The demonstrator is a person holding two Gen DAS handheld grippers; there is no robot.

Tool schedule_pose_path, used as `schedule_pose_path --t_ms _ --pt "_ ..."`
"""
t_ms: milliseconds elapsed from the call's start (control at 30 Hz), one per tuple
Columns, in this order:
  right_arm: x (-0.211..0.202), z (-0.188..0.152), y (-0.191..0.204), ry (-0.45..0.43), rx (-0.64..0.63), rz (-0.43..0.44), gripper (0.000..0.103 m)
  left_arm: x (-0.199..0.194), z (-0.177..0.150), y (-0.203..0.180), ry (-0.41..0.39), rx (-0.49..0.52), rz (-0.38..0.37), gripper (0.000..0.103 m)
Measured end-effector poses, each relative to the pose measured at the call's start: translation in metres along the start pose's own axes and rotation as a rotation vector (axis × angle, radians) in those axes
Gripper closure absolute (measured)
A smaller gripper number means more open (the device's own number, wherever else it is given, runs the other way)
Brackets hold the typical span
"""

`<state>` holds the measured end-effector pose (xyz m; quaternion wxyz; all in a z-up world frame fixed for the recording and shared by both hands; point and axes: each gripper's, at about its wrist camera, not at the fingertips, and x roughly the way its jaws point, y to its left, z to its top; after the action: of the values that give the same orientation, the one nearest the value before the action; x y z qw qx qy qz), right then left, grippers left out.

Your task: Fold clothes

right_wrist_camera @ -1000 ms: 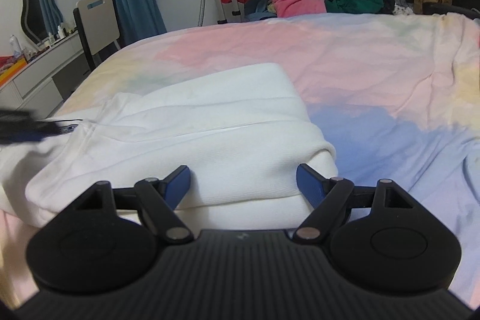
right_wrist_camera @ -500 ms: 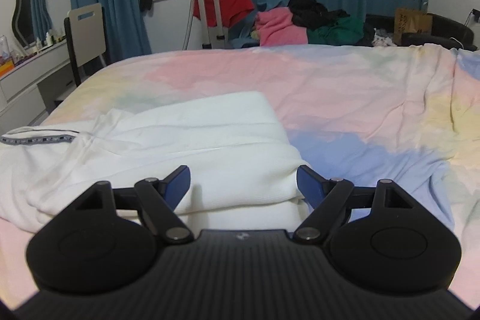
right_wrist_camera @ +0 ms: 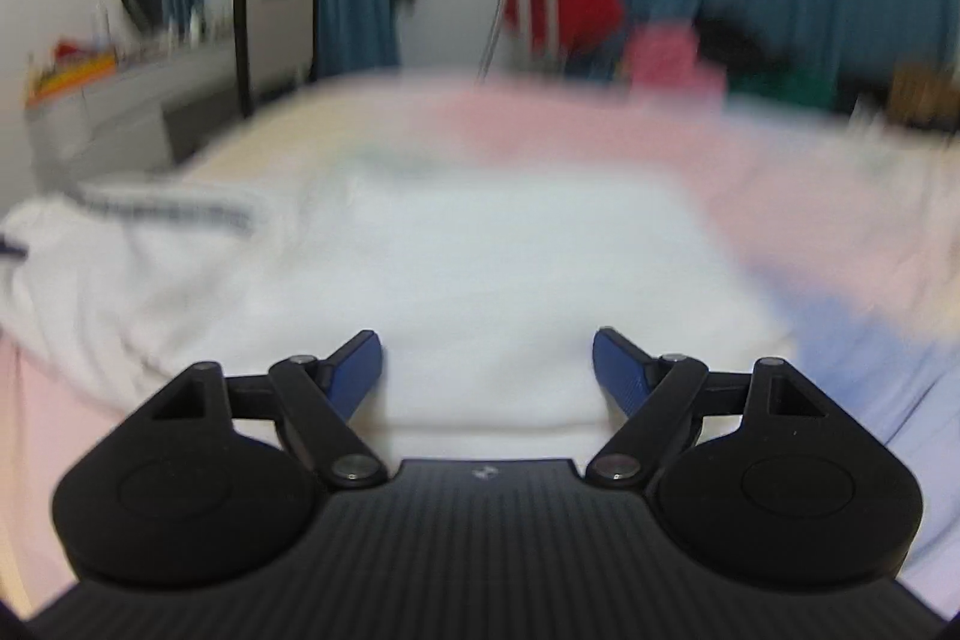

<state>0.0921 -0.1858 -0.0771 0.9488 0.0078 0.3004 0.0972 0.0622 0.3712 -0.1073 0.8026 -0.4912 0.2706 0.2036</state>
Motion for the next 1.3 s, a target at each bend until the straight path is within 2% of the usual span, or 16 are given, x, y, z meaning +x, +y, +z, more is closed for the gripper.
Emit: schedule_pose_path --t_ms 33,100,233,333,533,733,900,1000,1067,1167,1267,1300 --pt "0.004 -0.002 0.000 0.002 0.003 0.005 0.022 -0.007 -0.003 -0.012 -0.028 0.037 0.003 0.075" --pt "0.004 0.000 -0.002 -0.004 0.007 0.012 0.021 -0.020 -0.010 -0.036 -0.085 0.110 0.008 0.082" --pt "-0.011 0.011 -0.015 -0.040 0.085 0.030 0.024 -0.048 -0.023 -0.086 -0.199 0.260 0.017 0.086" --pt "-0.029 0.018 -0.033 -0.074 0.163 0.000 0.024 -0.078 -0.049 -0.139 -0.295 0.375 -0.028 0.087" --pt "-0.063 0.022 -0.083 -0.134 0.362 -0.024 0.023 -0.118 -0.130 -0.246 -0.415 0.533 -0.143 0.089" --pt "-0.088 0.023 -0.127 -0.216 0.471 -0.077 0.023 -0.122 -0.251 -0.331 -0.484 0.713 -0.235 0.090" --pt "-0.096 0.017 -0.166 -0.251 0.595 -0.118 0.023 -0.088 -0.377 -0.355 -0.499 0.929 -0.279 0.090" --pt "-0.099 0.012 -0.187 -0.276 0.666 -0.139 0.022 -0.059 -0.455 -0.348 -0.471 1.121 -0.290 0.090" --pt "-0.099 0.009 -0.198 -0.285 0.698 -0.145 0.022 -0.039 -0.501 -0.338 -0.421 1.276 -0.284 0.090" --pt "-0.096 0.005 -0.211 -0.286 0.745 -0.125 0.022 -0.009 -0.539 -0.326 -0.365 1.401 -0.251 0.090" --pt "-0.091 0.004 -0.218 -0.293 0.766 -0.077 0.021 0.001 -0.546 -0.326 -0.352 1.451 -0.244 0.089" --pt "-0.089 0.003 -0.219 -0.292 0.769 -0.055 0.021 0.002 -0.545 -0.325 -0.346 1.469 -0.252 0.083"
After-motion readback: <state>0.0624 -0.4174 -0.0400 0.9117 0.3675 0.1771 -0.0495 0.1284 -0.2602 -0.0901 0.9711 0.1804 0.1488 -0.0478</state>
